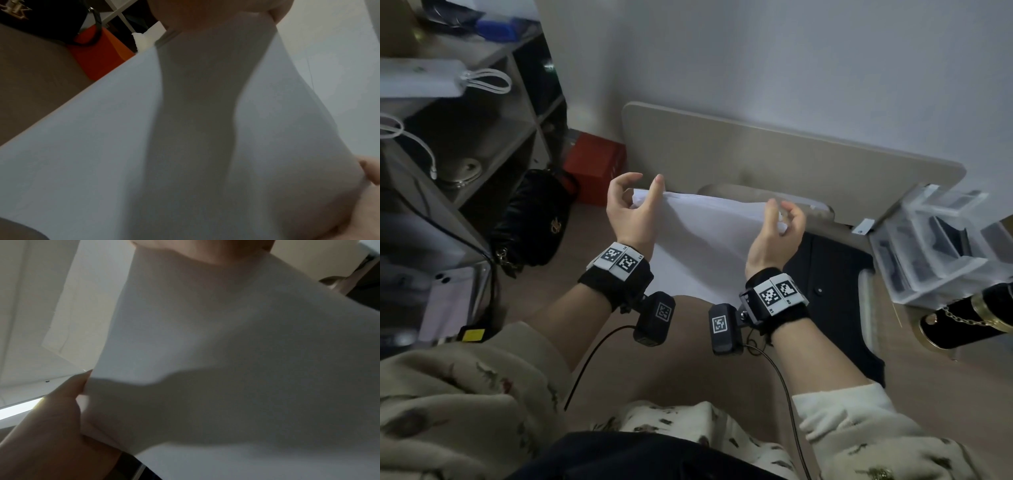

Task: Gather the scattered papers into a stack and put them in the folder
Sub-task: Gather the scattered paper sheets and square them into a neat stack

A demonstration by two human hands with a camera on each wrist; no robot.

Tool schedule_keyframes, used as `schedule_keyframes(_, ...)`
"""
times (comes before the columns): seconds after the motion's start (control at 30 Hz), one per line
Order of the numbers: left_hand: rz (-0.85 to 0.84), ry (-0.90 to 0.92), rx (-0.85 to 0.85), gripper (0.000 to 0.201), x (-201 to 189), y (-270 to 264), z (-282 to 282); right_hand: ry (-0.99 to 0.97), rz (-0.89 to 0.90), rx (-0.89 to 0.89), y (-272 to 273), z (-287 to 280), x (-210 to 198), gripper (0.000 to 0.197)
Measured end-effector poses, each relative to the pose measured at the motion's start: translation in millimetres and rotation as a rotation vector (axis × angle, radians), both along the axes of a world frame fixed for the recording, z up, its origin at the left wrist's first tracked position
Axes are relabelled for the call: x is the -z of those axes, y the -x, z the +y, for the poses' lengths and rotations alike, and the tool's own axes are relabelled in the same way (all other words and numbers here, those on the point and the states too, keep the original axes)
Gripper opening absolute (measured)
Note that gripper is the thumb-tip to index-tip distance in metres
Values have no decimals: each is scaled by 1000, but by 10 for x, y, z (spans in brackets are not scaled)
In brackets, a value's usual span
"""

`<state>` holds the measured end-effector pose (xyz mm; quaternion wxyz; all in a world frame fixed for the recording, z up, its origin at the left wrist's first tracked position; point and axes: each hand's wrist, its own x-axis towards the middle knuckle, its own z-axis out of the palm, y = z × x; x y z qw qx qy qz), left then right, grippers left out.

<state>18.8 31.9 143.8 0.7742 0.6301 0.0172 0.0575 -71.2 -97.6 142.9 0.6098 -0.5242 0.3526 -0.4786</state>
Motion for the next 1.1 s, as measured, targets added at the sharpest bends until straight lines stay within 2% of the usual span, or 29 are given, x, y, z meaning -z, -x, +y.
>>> schedule_keyframes(0.2, -27, -10, -8, 20, 11, 35, -41, 58, 47, -69, -23, 69, -19, 43)
schedule_keyframes(0.43, -58, -27, 10, 18, 33, 5, 1, 44, 12, -3, 14, -1, 16, 33)
schedule_keyframes(0.63, -45, -30, 87, 20, 67, 47, -33, 7, -48, -67, -44, 56, 26, 35)
schedule_keyframes(0.97, -25, -59, 93, 10, 110, -2, -30, -9, -50, -15, -65, -22, 77, 11)
schedule_keyframes(1.1, -39, -53, 98, 13, 123, 10, -27, -10, -23, -28, -105, -17, 89, 24)
